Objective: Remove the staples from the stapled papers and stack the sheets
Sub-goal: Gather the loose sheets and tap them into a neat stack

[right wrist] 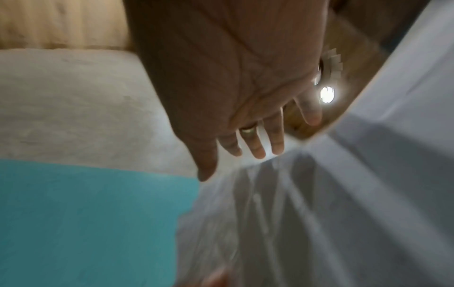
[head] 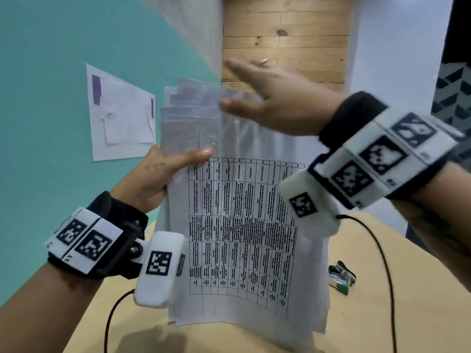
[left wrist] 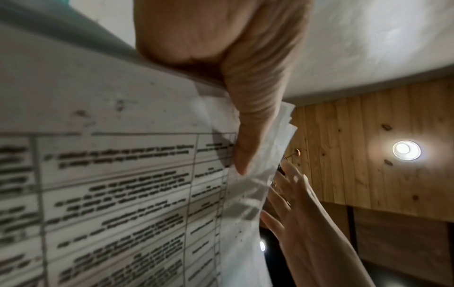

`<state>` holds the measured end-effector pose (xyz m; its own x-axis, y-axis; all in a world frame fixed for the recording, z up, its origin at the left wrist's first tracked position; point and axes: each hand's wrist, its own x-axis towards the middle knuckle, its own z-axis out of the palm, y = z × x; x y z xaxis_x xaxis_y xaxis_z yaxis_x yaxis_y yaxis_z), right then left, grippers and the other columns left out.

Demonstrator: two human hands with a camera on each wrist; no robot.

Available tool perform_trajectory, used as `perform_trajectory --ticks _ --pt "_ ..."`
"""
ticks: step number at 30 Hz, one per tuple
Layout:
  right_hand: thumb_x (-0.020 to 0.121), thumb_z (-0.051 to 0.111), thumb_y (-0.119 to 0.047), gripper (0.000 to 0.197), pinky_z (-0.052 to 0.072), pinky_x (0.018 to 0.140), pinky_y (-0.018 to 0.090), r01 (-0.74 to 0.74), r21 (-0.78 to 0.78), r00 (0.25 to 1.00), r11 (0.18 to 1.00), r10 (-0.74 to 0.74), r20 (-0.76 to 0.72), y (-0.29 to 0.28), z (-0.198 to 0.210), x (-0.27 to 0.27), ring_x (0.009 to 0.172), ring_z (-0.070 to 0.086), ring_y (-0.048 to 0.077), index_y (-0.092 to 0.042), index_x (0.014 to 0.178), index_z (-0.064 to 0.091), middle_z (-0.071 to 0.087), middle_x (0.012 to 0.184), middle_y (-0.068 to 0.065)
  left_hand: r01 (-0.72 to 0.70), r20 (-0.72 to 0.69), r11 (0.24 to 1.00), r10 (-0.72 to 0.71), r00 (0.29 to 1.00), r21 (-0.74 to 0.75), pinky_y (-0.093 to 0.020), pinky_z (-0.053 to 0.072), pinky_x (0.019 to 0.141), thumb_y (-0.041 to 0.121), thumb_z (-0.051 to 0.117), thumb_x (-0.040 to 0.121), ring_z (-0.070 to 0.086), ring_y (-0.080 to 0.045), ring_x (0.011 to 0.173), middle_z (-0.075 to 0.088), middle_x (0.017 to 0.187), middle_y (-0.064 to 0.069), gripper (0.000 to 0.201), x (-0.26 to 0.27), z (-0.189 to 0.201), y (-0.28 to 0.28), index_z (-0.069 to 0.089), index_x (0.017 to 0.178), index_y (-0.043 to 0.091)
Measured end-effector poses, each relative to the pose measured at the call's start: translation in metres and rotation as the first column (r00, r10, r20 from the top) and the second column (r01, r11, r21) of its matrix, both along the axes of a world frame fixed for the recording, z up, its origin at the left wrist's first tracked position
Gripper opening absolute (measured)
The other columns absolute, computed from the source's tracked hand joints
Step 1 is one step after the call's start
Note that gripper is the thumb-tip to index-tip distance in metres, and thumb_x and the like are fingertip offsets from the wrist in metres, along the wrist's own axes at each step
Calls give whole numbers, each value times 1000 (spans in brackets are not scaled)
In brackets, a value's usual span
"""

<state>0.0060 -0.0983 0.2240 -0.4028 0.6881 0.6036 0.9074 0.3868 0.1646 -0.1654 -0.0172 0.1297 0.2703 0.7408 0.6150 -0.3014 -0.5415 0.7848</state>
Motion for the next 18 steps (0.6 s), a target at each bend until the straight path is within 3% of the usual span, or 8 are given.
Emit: perform_trajectory --ticks 2,4,7,9,11,13,15,18 --pt "96 37 -50 63 36 107 38 17 -89 995 996 -8 100 13 -6 -21 129 41 22 -17 147 24 39 146 6 32 34 999 -32 999 -8 -24 55 65 23 77 48 71 -13 78 75 86 -3 43 1 -7 -1 72 89 13" --pt "96 39 -49 54 41 96 39 28 -80 986 996 -14 164 22 -6 -30 118 48 22 -16 139 38 50 132 4 58 71 998 -58 996 4 -26 56 64 28 86 39 71 -15 76 74 85 -4 50 0 -16 0 73 85 14" --pt "96 38 -50 61 32 108 46 -44 -32 989 999 48 137 24 -1 -37 135 36 21 -24 148 23 31 152 3 18 72 1000 -19 997 17 -29 57 69 30 85 43 70 -16 80 74 87 -3 48 0 -21 2 73 88 15" --pt "98 35 -45 54 32 109 44 -6 -83 969 997 26 245 26 -7 -46 134 37 21 -23 147 29 36 150 2 -3 53 999 1 999 39 -32 56 76 21 83 51 69 -16 82 73 89 -3 43 2 -23 4 69 91 15" --pt "99 36 -44 51 32 109 40 -6 -104 958 995 36 285 28 -13 -53 133 38 21 -22 145 33 41 147 0 -33 38 998 31 999 59 -38 53 86 30 87 45 66 -17 85 72 90 -4 56 4 -27 6 67 94 10" --pt "95 39 -50 62 28 112 34 -91 -85 987 992 101 126 19 -9 -46 137 34 17 -23 148 24 35 151 -1 -67 50 994 63 997 81 -32 54 85 46 89 32 65 -15 86 72 86 0 72 5 -32 9 68 90 10" --pt "91 45 -53 70 26 108 25 -162 -4 981 987 160 -111 8 0 -19 137 33 12 -21 149 21 33 152 -2 -81 68 992 74 995 97 -24 55 73 44 88 39 67 -13 82 73 83 2 56 5 -33 12 73 84 15" --pt "79 62 -54 87 26 108 25 -153 199 823 968 237 -517 -1 -16 45 131 32 7 -18 147 24 31 151 1 -133 133 986 119 984 101 -22 54 68 29 80 51 68 -11 77 73 80 3 28 1 -26 18 74 77 19"
